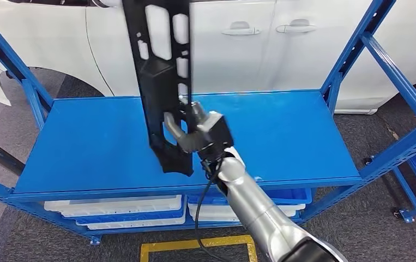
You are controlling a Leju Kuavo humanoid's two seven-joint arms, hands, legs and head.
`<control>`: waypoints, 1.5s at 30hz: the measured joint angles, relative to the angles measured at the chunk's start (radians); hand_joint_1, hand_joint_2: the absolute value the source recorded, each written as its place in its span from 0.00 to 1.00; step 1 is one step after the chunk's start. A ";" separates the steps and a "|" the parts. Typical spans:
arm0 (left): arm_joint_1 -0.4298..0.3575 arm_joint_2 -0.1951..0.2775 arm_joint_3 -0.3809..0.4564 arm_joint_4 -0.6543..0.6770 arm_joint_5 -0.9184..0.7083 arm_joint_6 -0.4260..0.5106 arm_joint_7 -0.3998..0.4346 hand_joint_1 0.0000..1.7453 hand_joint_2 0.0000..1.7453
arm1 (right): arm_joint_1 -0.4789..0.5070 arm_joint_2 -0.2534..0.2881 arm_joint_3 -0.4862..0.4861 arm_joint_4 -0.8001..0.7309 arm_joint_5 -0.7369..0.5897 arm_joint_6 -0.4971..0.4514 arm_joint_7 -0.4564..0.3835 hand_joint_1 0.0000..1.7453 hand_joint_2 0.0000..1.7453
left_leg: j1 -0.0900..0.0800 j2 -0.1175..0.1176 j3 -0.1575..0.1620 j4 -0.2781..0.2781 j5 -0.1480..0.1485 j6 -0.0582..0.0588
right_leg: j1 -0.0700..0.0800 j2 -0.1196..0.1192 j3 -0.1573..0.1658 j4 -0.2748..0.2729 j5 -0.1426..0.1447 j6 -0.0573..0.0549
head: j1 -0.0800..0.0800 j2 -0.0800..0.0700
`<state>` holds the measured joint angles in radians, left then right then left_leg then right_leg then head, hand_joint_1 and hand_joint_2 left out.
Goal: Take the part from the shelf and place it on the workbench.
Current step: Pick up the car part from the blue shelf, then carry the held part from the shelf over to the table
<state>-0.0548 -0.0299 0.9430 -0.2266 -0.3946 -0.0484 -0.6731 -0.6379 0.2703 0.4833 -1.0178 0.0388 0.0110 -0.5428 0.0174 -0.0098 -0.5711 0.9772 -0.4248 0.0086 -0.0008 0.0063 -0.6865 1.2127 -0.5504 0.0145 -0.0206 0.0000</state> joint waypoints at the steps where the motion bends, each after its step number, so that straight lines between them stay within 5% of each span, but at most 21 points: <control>1: 0.003 0.000 0.005 0.000 -0.002 0.001 -0.003 0.00 0.00 | 0.039 -0.025 -0.015 -0.076 -0.077 0.063 -0.001 1.00 1.00 | -0.001 -0.001 0.000 0.001 -0.001 0.001 | -0.001 0.000 -0.027 0.055 -0.017 0.002 | 0.000 0.000; 3: 0.009 -0.001 0.012 0.000 -0.008 0.010 0.008 0.00 0.00 | 0.110 -0.076 -0.040 -0.215 -0.194 0.164 -0.012 1.00 1.00 | -0.002 -0.002 0.000 0.006 -0.004 0.002 | -0.003 0.000 -0.031 0.055 0.005 0.002 | 0.001 0.000; 5: 0.012 -0.003 0.018 0.000 -0.010 0.011 0.020 0.00 0.00 | 0.165 -0.120 -0.063 -0.338 -0.269 0.231 -0.022 1.00 1.00 | -0.004 -0.001 0.000 0.013 -0.009 -0.001 | -0.002 -0.001 0.032 -0.079 0.073 -0.005 | 0.002 0.000; 7: 0.012 -0.006 0.025 0.000 -0.008 0.008 0.029 0.00 0.00 | 0.206 -0.156 -0.081 -0.445 -0.312 0.284 -0.025 1.00 1.00 | -0.010 0.001 -0.002 0.020 -0.015 -0.007 | 0.001 -0.002 0.083 -0.186 0.110 -0.013 | 0.002 0.000; 12: 0.012 -0.009 0.039 0.000 -0.003 0.004 0.036 0.00 0.00 | 0.285 -0.209 -0.105 -0.635 -0.331 0.359 -0.024 1.00 1.00 | -0.011 0.004 -0.010 0.043 -0.039 -0.031 | -0.002 -0.003 0.097 -0.218 0.118 -0.035 | 0.001 0.000; 15: 0.012 -0.010 0.046 0.000 -0.003 0.011 0.036 0.00 0.00 | 0.328 -0.222 -0.106 -0.720 -0.326 0.386 -0.024 1.00 1.00 | -0.006 0.005 -0.085 0.217 -0.133 -0.045 | -0.005 -0.006 0.101 -0.222 0.119 -0.044 | -0.002 0.000; 17: 0.013 -0.010 0.052 0.000 -0.003 0.017 0.038 0.00 0.00 | 0.358 -0.229 -0.106 -0.761 -0.321 0.398 -0.027 1.00 1.00 | -0.005 0.005 -0.127 0.307 -0.159 -0.049 | -0.004 -0.007 0.101 -0.221 0.118 -0.045 | -0.003 0.000; 19: 0.013 -0.010 0.057 0.000 -0.003 0.023 0.040 0.00 0.00 | 0.380 -0.234 -0.106 -0.796 -0.319 0.410 -0.039 1.00 1.00 | -0.005 0.005 -0.098 0.248 -0.112 -0.046 | -0.004 -0.006 0.103 -0.219 0.116 -0.044 | -0.003 0.000; 22: 0.010 -0.008 0.064 0.000 -0.001 0.032 0.041 0.00 0.00 | 0.398 -0.239 -0.106 -0.843 -0.326 0.433 -0.058 1.00 1.00 | -0.010 0.005 0.003 0.049 -0.034 -0.029 | 0.001 -0.004 0.106 -0.216 0.112 -0.037 | -0.002 0.000; 27: 0.009 -0.008 0.078 0.000 -0.004 0.060 0.046 0.00 0.00 | 0.407 -0.247 -0.106 -0.888 -0.363 0.454 -0.062 1.00 1.00 | -0.010 0.006 0.024 0.001 -0.022 -0.003 | 0.000 -0.004 0.102 -0.200 0.099 -0.010 | -0.001 0.000; 31: 0.008 -0.008 0.081 0.000 -0.004 0.066 0.060 0.00 0.00 | 0.408 -0.261 -0.114 -0.901 -0.391 0.461 -0.062 1.00 1.00 | -0.008 0.009 0.022 -0.003 -0.013 0.008 | -0.006 -0.005 0.000 0.026 -0.021 0.005 | 0.001 0.000; 32: 0.008 -0.008 0.082 0.000 -0.004 0.066 0.063 0.00 0.00 | 0.409 -0.265 -0.116 -0.901 -0.394 0.461 -0.062 1.00 1.00 | -0.008 0.009 0.020 -0.001 -0.013 0.008 | -0.009 -0.005 -0.018 0.068 -0.032 0.008 | 0.001 0.000; 34: 0.008 -0.009 0.084 0.000 -0.005 0.067 0.067 0.00 0.00 | 0.410 -0.271 -0.122 -0.904 -0.397 0.460 -0.062 1.00 1.00 | -0.007 0.008 0.017 0.006 -0.014 0.006 | -0.014 -0.005 0.003 0.033 0.003 0.011 | 0.001 0.000; 37: 0.008 -0.010 0.084 0.000 -0.012 0.067 0.071 0.00 0.00 | 0.410 -0.279 -0.130 -0.908 -0.398 0.455 -0.061 1.00 1.00 | -0.010 0.005 0.008 0.024 -0.021 -0.006 | -0.017 -0.005 0.097 -0.156 0.082 0.006 | 0.002 0.000; 41: 0.010 -0.010 0.084 0.000 -0.022 0.062 0.073 0.00 0.00 | 0.424 -0.290 -0.132 -0.910 -0.385 0.454 -0.065 1.00 1.00 | -0.010 0.003 -0.002 0.030 -0.018 -0.030 | -0.012 -0.003 0.102 -0.193 0.098 -0.020 | 0.001 0.000; 43: 0.010 -0.011 0.084 0.000 -0.025 0.059 0.073 0.00 0.00 | 0.432 -0.293 -0.130 -0.910 -0.369 0.454 -0.073 1.00 1.00 | -0.007 0.004 -0.017 0.066 -0.053 -0.040 | -0.014 -0.006 0.098 -0.201 0.109 -0.035 | 0.001 0.000; 45: 0.010 -0.010 0.085 0.000 -0.026 0.059 0.073 0.00 0.00 | 0.441 -0.295 -0.127 -0.910 -0.357 0.452 -0.084 1.00 1.00 | -0.006 0.005 -0.059 0.180 -0.131 -0.047 | -0.013 -0.008 0.089 -0.204 0.118 -0.043 | 0.000 0.000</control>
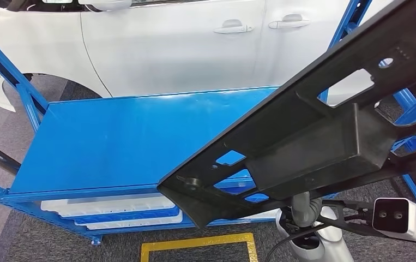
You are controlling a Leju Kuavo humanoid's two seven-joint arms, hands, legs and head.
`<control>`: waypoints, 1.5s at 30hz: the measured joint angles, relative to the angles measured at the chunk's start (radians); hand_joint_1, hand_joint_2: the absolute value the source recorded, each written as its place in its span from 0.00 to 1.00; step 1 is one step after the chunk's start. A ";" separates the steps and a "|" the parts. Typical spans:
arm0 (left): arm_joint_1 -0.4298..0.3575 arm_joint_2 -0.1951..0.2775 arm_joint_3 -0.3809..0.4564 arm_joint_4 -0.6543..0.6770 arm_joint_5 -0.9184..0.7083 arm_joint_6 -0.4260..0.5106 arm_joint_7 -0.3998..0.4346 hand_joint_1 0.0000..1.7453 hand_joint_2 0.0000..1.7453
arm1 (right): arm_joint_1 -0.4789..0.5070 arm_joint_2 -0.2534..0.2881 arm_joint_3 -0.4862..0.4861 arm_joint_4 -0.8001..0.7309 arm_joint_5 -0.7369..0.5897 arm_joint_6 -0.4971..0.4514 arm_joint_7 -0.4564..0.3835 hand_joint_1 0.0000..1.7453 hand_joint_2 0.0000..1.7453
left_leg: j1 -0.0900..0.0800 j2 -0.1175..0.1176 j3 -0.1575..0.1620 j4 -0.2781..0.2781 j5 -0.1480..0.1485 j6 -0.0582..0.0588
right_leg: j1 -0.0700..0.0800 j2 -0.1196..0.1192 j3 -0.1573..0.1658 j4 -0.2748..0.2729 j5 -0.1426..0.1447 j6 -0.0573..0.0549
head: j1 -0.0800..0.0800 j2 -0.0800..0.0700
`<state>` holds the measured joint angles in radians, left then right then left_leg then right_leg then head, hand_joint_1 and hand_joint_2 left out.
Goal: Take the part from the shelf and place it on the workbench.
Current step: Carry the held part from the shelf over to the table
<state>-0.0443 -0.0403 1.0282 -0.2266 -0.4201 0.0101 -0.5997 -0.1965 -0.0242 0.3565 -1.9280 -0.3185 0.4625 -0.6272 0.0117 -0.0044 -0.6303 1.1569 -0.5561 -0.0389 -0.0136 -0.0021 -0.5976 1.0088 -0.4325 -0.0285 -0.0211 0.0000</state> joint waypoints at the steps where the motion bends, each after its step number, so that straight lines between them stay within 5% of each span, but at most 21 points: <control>1: 0.000 0.000 0.001 0.000 0.000 0.001 0.001 0.00 0.00 | 0.006 -0.001 0.002 0.000 0.004 -0.001 -0.004 1.00 1.00 | 0.000 0.000 -0.023 0.067 -0.036 -0.002 | 0.002 -0.001 -0.006 0.000 0.004 -0.002 | 0.000 0.000; 3: 0.001 0.000 0.003 0.000 0.001 0.005 0.003 0.00 0.00 | 0.015 -0.004 0.007 0.001 0.007 -0.002 -0.008 1.00 1.00 | 0.000 0.000 -0.031 0.123 -0.056 -0.001 | 0.006 -0.002 -0.019 0.002 0.013 -0.003 | 0.000 0.000; 8: -0.004 0.003 0.008 0.000 -0.006 0.032 0.013 0.00 0.00 | 0.016 -0.006 0.018 0.000 0.002 -0.001 -0.008 1.00 1.00 | -0.014 0.002 0.144 -0.159 0.038 0.032 | 0.012 -0.002 -0.034 0.004 0.037 0.008 | 0.000 0.000; 12: -0.001 0.004 0.011 -0.001 -0.016 0.045 0.027 0.00 0.00 | 0.016 -0.007 0.021 -0.002 0.000 -0.002 -0.003 1.00 1.00 | -0.017 0.005 0.139 -0.182 0.068 0.049 | 0.008 -0.003 -0.040 0.002 0.047 0.032 | -0.001 0.000; 14: 0.000 0.003 0.011 0.000 -0.021 0.051 0.038 0.00 0.00 | 0.015 -0.008 0.021 -0.004 0.003 -0.003 -0.002 1.00 1.00 | -0.011 0.009 0.125 -0.194 0.093 0.059 | 0.007 0.000 -0.062 0.054 -0.011 0.042 | 0.002 0.000; 16: 0.000 0.003 0.012 0.000 -0.027 0.059 0.052 0.00 0.00 | 0.016 -0.009 0.022 -0.006 0.008 -0.006 -0.002 1.00 1.00 | -0.012 0.011 0.100 -0.193 0.111 0.064 | 0.003 0.001 -0.102 0.182 -0.106 0.049 | 0.004 0.000; 18: 0.001 0.003 0.015 0.000 -0.034 0.070 0.068 0.00 0.00 | 0.017 -0.011 0.022 -0.006 0.015 -0.010 -0.001 1.00 1.00 | -0.011 0.013 0.073 -0.188 0.127 0.062 | -0.001 0.001 -0.115 0.275 -0.144 0.057 | 0.004 0.000; 20: 0.001 0.003 0.018 0.000 -0.040 0.085 0.082 0.00 0.00 | 0.017 -0.011 0.022 -0.008 0.022 -0.017 -0.002 1.00 1.00 | -0.009 0.013 0.047 -0.178 0.139 0.057 | -0.006 0.000 -0.053 0.221 -0.109 0.061 | 0.004 0.000; 23: 0.002 0.005 0.021 -0.001 -0.044 0.099 0.092 0.00 0.00 | 0.015 -0.012 0.023 -0.018 0.030 -0.026 -0.004 1.00 1.00 | -0.009 0.012 0.019 -0.155 0.149 0.043 | -0.006 0.001 0.075 0.033 -0.077 0.053 | 0.004 0.000; 26: 0.003 0.008 0.023 -0.001 -0.053 0.100 0.094 0.00 0.00 | 0.014 -0.014 0.023 -0.024 0.036 -0.036 -0.010 1.00 1.00 | -0.009 0.011 0.010 -0.152 0.164 0.023 | 0.000 0.002 0.082 0.000 -0.071 0.031 | 0.007 0.000; 29: 0.006 0.011 0.023 -0.001 -0.064 0.087 0.092 0.00 0.00 | 0.014 -0.015 0.023 -0.027 0.044 -0.051 -0.017 1.00 1.00 | -0.003 0.009 -0.016 -0.095 0.107 0.006 | -0.004 -0.002 0.064 -0.009 -0.047 0.008 | 0.007 0.000; 31: 0.006 0.014 0.023 -0.001 -0.067 0.074 0.089 0.00 0.00 | 0.014 -0.016 0.023 -0.028 0.051 -0.061 -0.019 1.00 1.00 | 0.000 0.009 -0.054 0.030 0.017 -0.003 | -0.003 -0.003 0.044 -0.009 -0.030 0.002 | 0.006 0.000; 33: 0.005 0.016 0.023 -0.001 -0.068 0.061 0.083 0.00 0.00 | 0.015 -0.018 0.025 -0.028 0.057 -0.070 -0.020 1.00 1.00 | 0.001 0.009 -0.071 0.128 -0.026 -0.009 | -0.001 -0.004 0.022 -0.008 -0.013 0.002 | 0.007 0.000; 35: 0.005 0.017 0.023 -0.001 -0.068 0.052 0.074 0.00 0.00 | 0.016 -0.018 0.031 -0.028 0.066 -0.079 -0.029 1.00 1.00 | 0.001 0.009 -0.018 0.083 0.004 -0.007 | 0.000 -0.003 0.003 -0.007 0.002 0.005 | 0.006 0.000; 37: 0.003 0.020 0.023 -0.002 -0.072 0.046 0.064 0.00 0.00 | 0.015 -0.018 0.039 -0.028 0.077 -0.088 -0.044 1.00 1.00 | 0.000 0.008 0.089 -0.070 0.043 0.001 | 0.001 -0.003 -0.011 -0.007 0.016 0.011 | 0.006 0.000; 39: 0.002 0.022 0.023 -0.002 -0.079 0.044 0.058 0.00 0.00 | 0.013 -0.018 0.048 -0.025 0.085 -0.099 -0.058 1.00 1.00 | -0.006 0.006 0.149 -0.169 0.054 0.014 | 0.002 -0.003 -0.016 -0.009 0.029 0.022 | 0.006 0.000; 42: 0.005 0.025 0.023 -0.003 -0.089 0.048 0.061 0.00 0.00 | 0.013 -0.019 0.058 -0.019 0.083 -0.109 -0.067 1.00 1.00 | -0.008 0.006 0.141 -0.188 0.070 0.033 | 0.001 -0.003 -0.021 -0.014 0.044 0.041 | 0.002 0.000; 43: 0.005 0.025 0.023 -0.003 -0.091 0.051 0.064 0.00 0.00 | 0.013 -0.020 0.060 -0.017 0.080 -0.109 -0.068 1.00 1.00 | -0.006 0.008 0.134 -0.191 0.079 0.042 | 0.001 -0.002 -0.029 -0.001 0.028 0.046 | 0.003 0.000; 45: 0.005 0.025 0.023 -0.003 -0.095 0.055 0.072 0.00 0.00 | 0.011 -0.022 0.062 -0.011 0.078 -0.109 -0.069 1.00 1.00 | -0.003 0.011 0.116 -0.195 0.100 0.056 | 0.000 0.000 -0.061 0.082 -0.050 0.052 | 0.004 0.000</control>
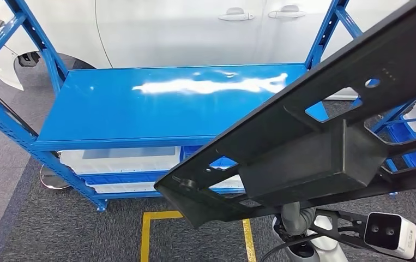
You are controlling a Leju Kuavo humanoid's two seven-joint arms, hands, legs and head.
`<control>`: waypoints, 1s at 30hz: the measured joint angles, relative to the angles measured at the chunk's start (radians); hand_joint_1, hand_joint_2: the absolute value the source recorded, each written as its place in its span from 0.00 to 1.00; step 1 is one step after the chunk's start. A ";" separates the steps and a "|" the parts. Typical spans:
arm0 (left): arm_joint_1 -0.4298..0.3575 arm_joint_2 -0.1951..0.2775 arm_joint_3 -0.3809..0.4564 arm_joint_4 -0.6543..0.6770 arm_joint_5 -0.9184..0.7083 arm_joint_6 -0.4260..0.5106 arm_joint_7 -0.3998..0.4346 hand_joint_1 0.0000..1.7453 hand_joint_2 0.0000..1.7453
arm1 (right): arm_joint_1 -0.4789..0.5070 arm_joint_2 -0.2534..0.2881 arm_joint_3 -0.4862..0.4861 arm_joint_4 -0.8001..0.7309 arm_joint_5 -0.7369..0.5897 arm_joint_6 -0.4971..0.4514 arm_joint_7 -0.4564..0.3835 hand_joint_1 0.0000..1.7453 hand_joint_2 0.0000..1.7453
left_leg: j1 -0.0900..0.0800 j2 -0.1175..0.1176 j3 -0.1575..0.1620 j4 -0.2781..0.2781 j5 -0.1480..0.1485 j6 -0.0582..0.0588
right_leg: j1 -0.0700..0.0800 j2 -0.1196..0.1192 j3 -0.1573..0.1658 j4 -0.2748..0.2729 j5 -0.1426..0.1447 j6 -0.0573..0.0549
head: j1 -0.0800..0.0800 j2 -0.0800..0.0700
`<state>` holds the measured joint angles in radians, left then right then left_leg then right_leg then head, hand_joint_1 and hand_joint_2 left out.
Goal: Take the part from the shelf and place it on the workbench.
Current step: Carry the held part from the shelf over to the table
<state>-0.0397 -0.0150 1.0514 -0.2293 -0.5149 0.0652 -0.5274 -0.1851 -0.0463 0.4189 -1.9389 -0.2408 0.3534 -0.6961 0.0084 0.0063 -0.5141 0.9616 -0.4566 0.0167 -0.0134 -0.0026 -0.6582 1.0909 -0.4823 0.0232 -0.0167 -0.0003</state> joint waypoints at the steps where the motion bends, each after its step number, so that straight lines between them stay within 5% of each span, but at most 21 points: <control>1: 0.001 -0.001 0.000 0.000 -0.002 0.001 0.004 0.00 0.00 | -0.001 -0.001 0.001 0.004 -0.001 0.000 0.000 1.00 1.00 | -0.001 0.000 -0.013 0.001 0.009 0.004 | 0.000 0.000 -0.023 0.069 -0.049 0.002 | 0.001 0.000; 3: 0.004 -0.003 0.000 0.000 -0.007 0.000 0.009 0.00 0.00 | -0.003 -0.004 0.003 0.013 -0.006 0.000 0.001 1.00 1.00 | -0.005 0.001 -0.039 0.006 0.025 0.006 | 0.000 0.000 -0.049 0.182 -0.099 0.004 | 0.001 0.000; 4: 0.005 -0.005 0.000 0.000 -0.008 0.000 0.011 0.00 0.00 | -0.006 -0.005 0.004 0.018 -0.010 0.000 0.003 1.00 1.00 | -0.006 0.001 -0.053 0.010 0.032 0.006 | 0.000 0.000 -0.038 0.193 -0.094 0.004 | 0.001 0.000; 5: 0.006 -0.007 0.000 0.000 -0.009 0.000 0.012 0.00 0.00 | -0.012 -0.006 0.006 0.023 -0.014 0.000 0.005 1.00 1.00 | -0.007 0.001 -0.065 0.015 0.038 0.005 | 0.001 0.000 -0.008 0.163 -0.073 0.002 | 0.001 0.000; 8: 0.008 -0.018 0.001 0.000 -0.010 -0.001 0.015 0.00 0.00 | -0.034 -0.007 0.011 0.036 -0.022 0.000 0.016 1.00 1.00 | -0.010 0.000 -0.093 0.031 0.051 -0.003 | 0.007 0.000 0.129 -0.040 -0.024 -0.014 | 0.000 0.000; 10: 0.008 -0.025 0.002 0.000 -0.009 0.001 0.015 0.00 0.00 | -0.044 -0.008 0.016 0.042 -0.021 -0.003 0.022 1.00 1.00 | -0.009 0.000 -0.102 0.035 0.062 -0.013 | 0.014 0.000 0.157 -0.097 -0.023 -0.022 | 0.001 0.000; 12: 0.008 -0.031 0.004 0.000 -0.009 0.009 0.014 0.00 0.00 | -0.050 -0.008 0.024 0.048 -0.014 -0.012 0.027 1.00 1.00 | -0.009 -0.001 -0.106 0.034 0.070 -0.024 | 0.012 -0.002 0.148 -0.104 -0.007 -0.031 | 0.004 0.000; 14: 0.009 -0.037 0.005 0.000 -0.010 0.019 0.016 0.00 0.00 | -0.055 -0.008 0.037 0.052 -0.004 -0.025 0.031 1.00 1.00 | -0.007 -0.003 -0.122 0.069 0.030 -0.034 | 0.006 -0.005 0.136 -0.112 0.012 -0.044 | 0.002 0.000; 17: 0.007 -0.046 0.011 0.000 -0.008 0.031 0.022 0.00 0.00 | -0.056 -0.009 0.059 0.059 0.008 -0.038 0.033 1.00 1.00 | 0.001 -0.003 -0.177 0.250 -0.098 -0.048 | 0.005 -0.008 0.106 -0.112 0.038 -0.051 | -0.001 0.000; 19: 0.006 -0.052 0.016 0.000 -0.008 0.037 0.027 0.00 0.00 | -0.056 -0.010 0.072 0.064 0.014 -0.039 0.032 1.00 1.00 | 0.006 -0.003 -0.177 0.316 -0.116 -0.056 | 0.004 -0.008 0.082 -0.107 0.053 -0.048 | -0.001 0.000; 20: 0.005 -0.056 0.018 0.000 -0.008 0.040 0.030 0.00 0.00 | -0.056 -0.011 0.078 0.066 0.015 -0.040 0.031 1.00 1.00 | 0.009 -0.003 -0.150 0.294 -0.097 -0.058 | 0.003 -0.008 0.070 -0.103 0.059 -0.045 | -0.001 0.000; 22: 0.002 -0.061 0.019 0.000 -0.009 0.045 0.034 0.00 0.00 | -0.057 -0.013 0.086 0.069 0.010 -0.044 0.025 1.00 1.00 | 0.013 -0.004 -0.052 0.157 -0.054 -0.059 | 0.001 -0.008 0.050 -0.093 0.069 -0.037 | -0.001 0.000; 24: -0.002 -0.064 0.020 0.000 -0.010 0.048 0.036 0.00 0.00 | -0.060 -0.014 0.090 0.071 0.003 -0.050 0.020 1.00 1.00 | 0.010 -0.006 0.017 0.046 -0.044 -0.050 | 0.001 -0.008 0.039 -0.087 0.080 -0.025 | -0.001 0.000; 28: -0.002 -0.068 0.021 0.000 -0.014 0.051 0.034 0.00 0.00 | -0.066 -0.023 0.096 0.076 -0.023 -0.055 0.015 1.00 1.00 | 0.005 -0.002 0.009 0.021 -0.027 -0.022 | -0.001 -0.004 0.026 -0.084 0.093 0.002 | -0.003 0.000; 30: -0.004 -0.069 0.022 0.000 -0.016 0.051 0.031 0.00 0.00 | -0.066 -0.042 0.093 0.077 -0.066 -0.047 0.009 1.00 1.00 | 0.008 0.007 -0.009 0.015 -0.009 -0.005 | -0.003 -0.001 -0.003 -0.022 0.032 0.009 | -0.002 0.000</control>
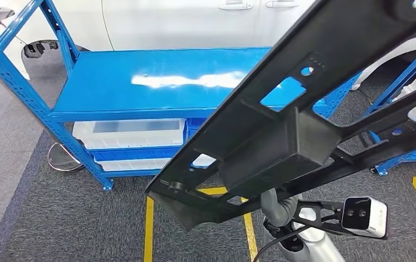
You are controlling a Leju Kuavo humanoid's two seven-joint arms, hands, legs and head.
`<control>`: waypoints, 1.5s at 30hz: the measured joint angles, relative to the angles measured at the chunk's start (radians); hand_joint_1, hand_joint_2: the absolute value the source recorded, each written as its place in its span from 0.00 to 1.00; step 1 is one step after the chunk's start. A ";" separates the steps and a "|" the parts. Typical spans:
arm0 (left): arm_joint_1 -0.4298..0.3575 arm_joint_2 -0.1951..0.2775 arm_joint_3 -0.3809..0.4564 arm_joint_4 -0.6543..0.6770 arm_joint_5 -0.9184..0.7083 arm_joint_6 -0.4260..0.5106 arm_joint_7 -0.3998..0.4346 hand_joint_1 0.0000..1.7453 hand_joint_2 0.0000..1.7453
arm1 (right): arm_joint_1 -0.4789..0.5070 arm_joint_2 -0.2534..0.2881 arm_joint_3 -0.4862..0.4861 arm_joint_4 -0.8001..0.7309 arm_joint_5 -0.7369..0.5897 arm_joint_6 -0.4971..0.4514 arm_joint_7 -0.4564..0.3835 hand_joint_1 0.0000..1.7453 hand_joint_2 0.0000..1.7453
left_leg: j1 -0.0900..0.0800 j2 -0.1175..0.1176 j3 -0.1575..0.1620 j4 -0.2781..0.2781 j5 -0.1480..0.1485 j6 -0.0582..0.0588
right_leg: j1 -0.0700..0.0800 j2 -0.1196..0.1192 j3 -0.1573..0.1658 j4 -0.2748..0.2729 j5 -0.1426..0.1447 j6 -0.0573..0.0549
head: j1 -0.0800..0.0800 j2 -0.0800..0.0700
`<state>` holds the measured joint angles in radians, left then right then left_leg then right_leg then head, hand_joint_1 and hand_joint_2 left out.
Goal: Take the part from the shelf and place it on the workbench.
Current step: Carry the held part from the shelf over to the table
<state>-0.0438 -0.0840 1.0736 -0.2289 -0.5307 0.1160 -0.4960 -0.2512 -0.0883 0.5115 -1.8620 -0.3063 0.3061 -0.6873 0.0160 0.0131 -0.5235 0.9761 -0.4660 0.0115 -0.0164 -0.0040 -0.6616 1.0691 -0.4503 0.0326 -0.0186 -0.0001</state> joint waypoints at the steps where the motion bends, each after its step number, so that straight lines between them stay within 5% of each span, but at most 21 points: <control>1: 0.000 0.000 0.001 0.000 0.000 -0.001 0.001 0.00 0.00 | 0.003 -0.014 -0.009 -0.001 -0.027 0.016 -0.002 1.00 1.00 | -0.002 0.004 -0.011 0.000 0.008 0.006 | 0.000 0.000 -0.022 0.061 -0.047 0.002 | 0.001 0.000; 3: 0.001 0.000 0.005 0.000 0.001 -0.002 0.011 0.00 0.00 | 0.015 -0.041 -0.045 -0.004 -0.067 0.065 0.001 1.00 1.00 | -0.006 0.013 -0.033 0.001 0.024 0.010 | 0.000 0.000 -0.059 0.192 -0.111 0.005 | 0.002 0.000; 5: 0.001 0.000 0.008 0.000 0.000 -0.001 0.025 0.00 0.00 | 0.025 -0.056 -0.084 -0.006 -0.077 0.103 0.010 1.00 1.00 | -0.010 0.027 -0.054 0.005 0.037 0.011 | 0.000 -0.001 -0.047 0.227 -0.091 0.005 | 0.003 0.000; 7: 0.000 -0.001 0.011 0.000 -0.002 0.001 0.035 0.00 0.00 | 0.028 -0.059 -0.106 -0.009 -0.075 0.118 0.017 1.00 1.00 | -0.014 0.044 -0.073 0.012 0.047 0.007 | 0.003 -0.012 0.033 0.126 -0.042 -0.003 | 0.004 0.000; 10: -0.002 -0.002 0.013 0.000 -0.012 0.009 0.047 0.00 0.00 | 0.027 -0.059 -0.119 -0.016 -0.068 0.123 0.021 1.00 1.00 | -0.019 0.069 -0.085 0.023 0.056 -0.005 | 0.018 -0.055 0.153 -0.058 -0.049 -0.023 | 0.003 0.000; 13: -0.004 0.002 0.014 0.000 -0.021 0.021 0.059 0.00 0.00 | 0.028 -0.059 -0.132 -0.017 -0.066 0.123 0.017 1.00 1.00 | -0.018 0.084 -0.084 0.024 0.062 -0.022 | 0.020 -0.040 0.152 -0.082 -0.045 -0.046 | 0.005 0.000; 15: -0.002 0.008 0.015 0.000 -0.027 0.024 0.063 0.00 0.00 | 0.030 -0.057 -0.135 -0.017 -0.065 0.119 0.013 1.00 1.00 | -0.014 0.051 -0.101 0.068 0.023 -0.035 | 0.015 -0.023 0.144 -0.088 -0.029 -0.060 | 0.004 0.000; 19: 0.009 0.027 0.016 0.000 -0.041 0.022 0.063 0.00 0.00 | 0.064 -0.046 -0.137 -0.017 -0.041 0.106 -0.001 1.00 1.00 | -0.009 -0.002 -0.180 0.298 -0.101 -0.047 | 0.016 0.017 0.123 -0.085 -0.010 -0.069 | 0.003 0.000; 20: 0.011 0.032 0.016 0.000 -0.044 0.022 0.062 0.00 0.00 | 0.080 -0.041 -0.138 -0.017 -0.031 0.108 -0.004 1.00 1.00 | -0.009 -0.004 -0.174 0.304 -0.094 -0.046 | 0.017 0.028 0.119 -0.083 -0.008 -0.069 | 0.003 0.000; 22: 0.015 0.041 0.017 -0.001 -0.051 0.021 0.060 0.00 0.00 | 0.110 -0.027 -0.146 -0.023 -0.010 0.122 -0.008 1.00 1.00 | -0.011 -0.019 -0.105 0.200 -0.039 -0.035 | 0.020 0.051 0.114 -0.078 -0.006 -0.068 | 0.003 0.000; 24: 0.019 0.051 0.017 -0.002 -0.061 0.018 0.056 0.00 0.00 | 0.136 -0.008 -0.160 -0.031 0.009 0.140 -0.009 1.00 1.00 | -0.010 -0.069 -0.026 0.066 -0.001 -0.017 | 0.018 0.072 0.110 -0.075 -0.003 -0.064 | 0.006 0.000; 26: 0.024 0.062 0.017 -0.005 -0.076 0.011 0.048 0.00 0.00 | 0.160 0.010 -0.176 -0.041 0.027 0.154 -0.010 1.00 1.00 | -0.013 -0.096 0.002 0.010 0.002 -0.010 | 0.011 0.093 0.103 -0.074 0.003 -0.054 | 0.008 0.000; 28: 0.024 0.073 0.015 -0.008 -0.094 -0.004 0.038 0.00 0.00 | 0.185 0.027 -0.198 -0.057 0.043 0.162 -0.010 1.00 1.00 | -0.014 -0.074 0.007 -0.009 0.009 -0.010 | 0.008 0.104 0.097 -0.075 0.008 -0.042 | 0.007 0.000; 30: 0.022 0.081 0.010 -0.010 -0.109 -0.022 0.029 0.00 0.00 | 0.202 0.039 -0.222 -0.077 0.050 0.166 -0.010 1.00 1.00 | -0.008 -0.046 0.012 -0.029 0.019 -0.004 | 0.010 0.069 0.076 -0.038 -0.019 -0.032 | 0.011 0.000; 32: 0.022 0.086 0.007 -0.010 -0.118 -0.039 0.022 0.00 0.00 | 0.216 0.048 -0.243 -0.093 0.051 0.171 -0.011 1.00 1.00 | -0.005 -0.019 0.011 -0.036 0.024 0.000 | 0.006 0.026 0.022 0.075 -0.084 -0.022 | 0.017 0.000; 34: 0.021 0.090 0.005 -0.011 -0.123 -0.053 0.019 0.00 0.00 | 0.236 0.057 -0.260 -0.103 0.051 0.174 -0.011 1.00 1.00 | -0.005 0.010 0.005 -0.033 0.024 -0.001 | -0.004 0.016 -0.031 0.188 -0.127 -0.010 | 0.018 0.000; 35: 0.020 0.092 0.005 -0.011 -0.124 -0.058 0.017 0.00 0.00 | 0.245 0.060 -0.266 -0.106 0.048 0.178 -0.011 1.00 1.00 | -0.004 0.023 0.002 -0.029 0.023 -0.003 | -0.008 0.013 -0.034 0.199 -0.121 -0.004 | 0.018 0.000; 37: 0.016 0.093 0.004 -0.011 -0.121 -0.063 0.016 0.00 0.00 | 0.254 0.066 -0.276 -0.108 0.037 0.192 -0.010 1.00 1.00 | -0.001 0.047 -0.003 -0.016 0.018 -0.011 | -0.016 -0.006 0.019 0.104 -0.068 0.005 | 0.018 0.000; 40: 0.012 0.099 0.007 -0.011 -0.113 -0.058 0.025 0.00 0.00 | 0.255 0.077 -0.283 -0.105 0.019 0.206 -0.010 1.00 1.00 | -0.002 0.072 -0.010 0.008 0.003 -0.035 | -0.013 -0.048 0.098 -0.045 -0.021 -0.008 | 0.017 0.000; 43: 0.008 0.100 0.011 -0.012 -0.108 -0.040 0.044 0.00 0.00 | 0.252 0.084 -0.284 -0.094 0.007 0.204 -0.010 1.00 1.00 | 0.000 0.091 -0.005 0.011 -0.002 -0.056 | -0.007 -0.027 0.093 -0.051 -0.018 -0.035 | 0.016 0.000; 45: 0.007 0.096 0.015 -0.011 -0.111 -0.031 0.064 0.00 0.00 | 0.246 0.086 -0.284 -0.088 0.006 0.196 -0.010 1.00 1.00 | 0.006 0.067 -0.015 0.041 -0.029 -0.065 | -0.009 -0.011 0.090 -0.055 -0.010 -0.050 | 0.014 0.000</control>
<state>-0.0364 0.0124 1.0886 -0.2403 -0.6415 0.0845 -0.4316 -0.0055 -0.0025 0.2276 -1.9496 -0.3004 0.5025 -0.6973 0.0215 0.0802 -0.5390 1.0174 -0.4954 -0.0534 -0.0250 -0.0151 -0.5716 1.0140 -0.4604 -0.0170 -0.0044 0.0000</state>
